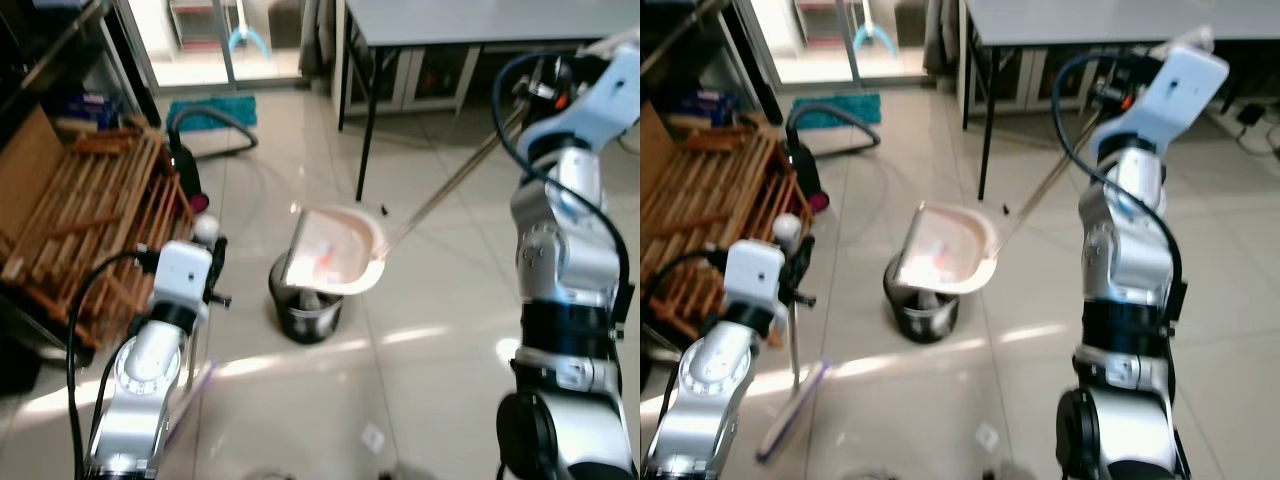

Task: Sweep floor

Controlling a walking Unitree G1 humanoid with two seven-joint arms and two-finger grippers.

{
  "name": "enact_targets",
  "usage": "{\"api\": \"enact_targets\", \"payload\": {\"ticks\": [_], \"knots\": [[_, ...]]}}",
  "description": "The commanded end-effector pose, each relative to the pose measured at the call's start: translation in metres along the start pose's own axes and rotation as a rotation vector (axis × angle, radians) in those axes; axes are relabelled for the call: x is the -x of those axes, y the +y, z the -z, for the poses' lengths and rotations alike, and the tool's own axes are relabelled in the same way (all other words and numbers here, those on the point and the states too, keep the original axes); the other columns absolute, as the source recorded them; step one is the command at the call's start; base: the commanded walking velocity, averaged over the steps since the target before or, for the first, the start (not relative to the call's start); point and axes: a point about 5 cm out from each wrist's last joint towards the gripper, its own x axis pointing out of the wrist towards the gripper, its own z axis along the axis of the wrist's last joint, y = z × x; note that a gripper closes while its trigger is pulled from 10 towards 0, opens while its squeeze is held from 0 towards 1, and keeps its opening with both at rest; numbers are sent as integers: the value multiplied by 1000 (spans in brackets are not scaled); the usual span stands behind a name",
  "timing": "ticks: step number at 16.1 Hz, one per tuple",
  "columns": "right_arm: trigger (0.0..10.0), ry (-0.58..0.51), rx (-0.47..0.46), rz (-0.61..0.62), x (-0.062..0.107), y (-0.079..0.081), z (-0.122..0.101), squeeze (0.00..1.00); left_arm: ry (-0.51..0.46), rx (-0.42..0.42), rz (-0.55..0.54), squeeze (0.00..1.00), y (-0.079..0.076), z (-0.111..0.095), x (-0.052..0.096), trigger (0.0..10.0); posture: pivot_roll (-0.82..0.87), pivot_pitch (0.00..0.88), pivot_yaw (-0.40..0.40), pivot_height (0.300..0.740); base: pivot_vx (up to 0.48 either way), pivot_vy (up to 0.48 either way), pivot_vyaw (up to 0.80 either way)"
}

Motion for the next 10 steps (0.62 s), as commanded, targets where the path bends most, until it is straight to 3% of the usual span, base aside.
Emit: {"api": "enact_targets", "payload": {"ticks": [1, 6, 7, 10], "knots": [[10000, -79, 6, 26, -4, -9, -16, 0, -42, -4, 9, 0, -3, -8, -3, 10000, 13, 58, 38, 740, 442, 0, 0], [10000, -57, 14, -12, -2, -5, -7, 0, -30, 6, 5, 0, -2, -6, -1, 10000, 18, 60, 26, 740, 431, 0, 0], [10000, -50, 15, -10, -2, -5, -4, 0, 13, 29, 27, 0, -4, -2, 1, 10000, 21, 61, 24, 740, 0, 0, 0], [10000, -46, 5, 0, -3, -2, 1, 0, 22, 33, 7, 0, -1, 3, 5, 10000, 21, 62, 20, 740, 0, 0, 0]]}}
